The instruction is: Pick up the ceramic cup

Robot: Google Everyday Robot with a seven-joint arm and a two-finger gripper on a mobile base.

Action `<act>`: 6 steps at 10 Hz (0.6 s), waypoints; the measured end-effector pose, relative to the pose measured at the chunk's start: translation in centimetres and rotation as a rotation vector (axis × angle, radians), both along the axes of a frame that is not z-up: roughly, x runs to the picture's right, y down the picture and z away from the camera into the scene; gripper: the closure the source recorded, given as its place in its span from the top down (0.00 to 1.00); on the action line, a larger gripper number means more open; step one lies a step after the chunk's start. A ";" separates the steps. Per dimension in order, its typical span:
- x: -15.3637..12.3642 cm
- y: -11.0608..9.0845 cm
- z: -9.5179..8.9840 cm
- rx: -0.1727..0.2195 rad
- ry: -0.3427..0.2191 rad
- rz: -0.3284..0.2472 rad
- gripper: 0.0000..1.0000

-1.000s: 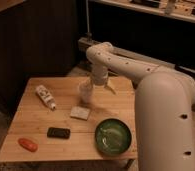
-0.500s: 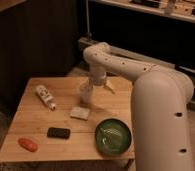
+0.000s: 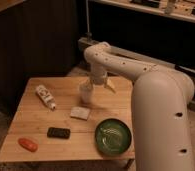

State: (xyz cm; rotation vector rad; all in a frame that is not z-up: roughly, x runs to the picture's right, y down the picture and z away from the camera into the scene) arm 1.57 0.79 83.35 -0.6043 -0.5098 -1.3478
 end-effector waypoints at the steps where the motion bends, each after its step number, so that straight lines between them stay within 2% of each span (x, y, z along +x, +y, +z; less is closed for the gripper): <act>1: 0.0 -0.1 0.1 0.011 -0.004 -0.003 1.00; 6: -0.1 0.2 1.5 0.046 -0.006 -0.040 1.00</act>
